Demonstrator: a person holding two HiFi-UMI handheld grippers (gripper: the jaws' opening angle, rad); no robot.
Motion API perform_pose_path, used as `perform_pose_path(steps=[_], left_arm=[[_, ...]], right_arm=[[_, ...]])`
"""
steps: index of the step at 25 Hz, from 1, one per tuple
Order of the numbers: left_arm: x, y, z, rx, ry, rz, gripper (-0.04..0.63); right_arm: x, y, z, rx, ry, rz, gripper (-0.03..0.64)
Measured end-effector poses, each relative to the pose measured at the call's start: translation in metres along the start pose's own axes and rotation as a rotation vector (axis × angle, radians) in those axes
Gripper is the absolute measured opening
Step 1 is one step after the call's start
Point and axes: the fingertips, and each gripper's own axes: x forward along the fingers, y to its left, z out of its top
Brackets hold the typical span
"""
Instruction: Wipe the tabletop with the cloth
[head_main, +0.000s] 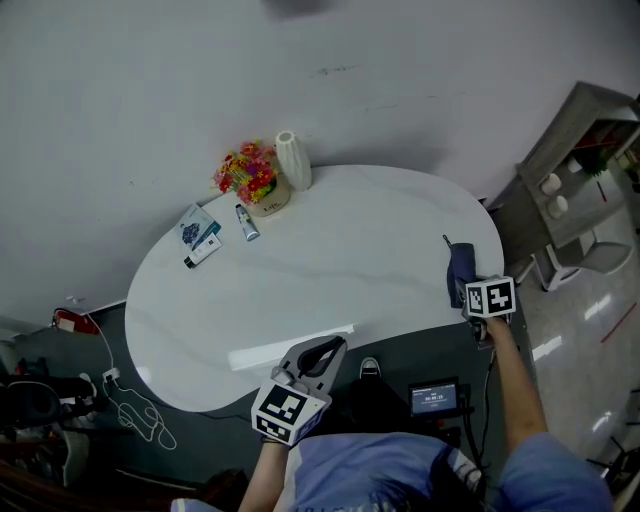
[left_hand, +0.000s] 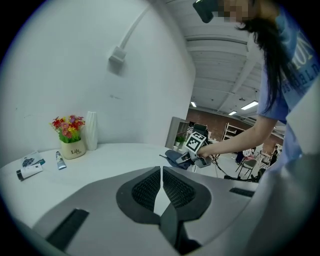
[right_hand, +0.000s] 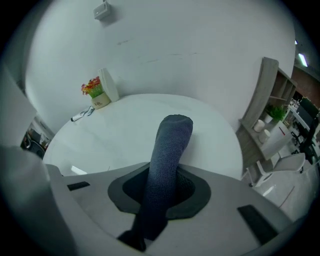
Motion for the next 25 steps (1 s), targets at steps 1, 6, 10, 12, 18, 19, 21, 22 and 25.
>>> perform_pose_path(steps=[1,6,10,12,18,19,21,22,25], left_arm=[[0.004,-0.002,0.001,0.003,0.004,-0.005,0.017],[0.011,-0.006,0.0,0.014,0.039,0.0,0.017],[0.01,-0.005,0.0,0.01,0.046,0.021,0.017],[0.008,-0.004,-0.001,0.004,0.047,0.03,0.017],[-0.018,0.007,-0.012,-0.012,0.043,0.072,0.017],[-0.024,0.01,-0.014,-0.016,0.04,0.081,0.017],[-0.04,0.016,-0.02,-0.027,0.03,0.098,0.017],[-0.049,0.019,-0.023,-0.031,0.025,0.107,0.017],[-0.082,0.027,-0.034,-0.038,0.011,0.135,0.017]], right_arm=[[-0.004,-0.017,-0.003,0.003,0.005,-0.024,0.078],[-0.02,-0.09,-0.025,0.065,0.022,-0.13,0.078],[-0.027,-0.115,-0.039,0.146,0.012,-0.15,0.078],[-0.029,-0.115,-0.04,0.173,0.003,-0.148,0.078],[-0.034,-0.066,-0.025,0.147,-0.052,-0.077,0.078],[-0.035,-0.053,-0.021,0.133,-0.06,-0.063,0.078],[-0.039,-0.026,-0.014,0.103,-0.077,-0.036,0.078],[-0.04,-0.011,-0.01,0.089,-0.085,-0.022,0.078],[-0.046,0.042,-0.002,0.061,-0.111,0.033,0.078]])
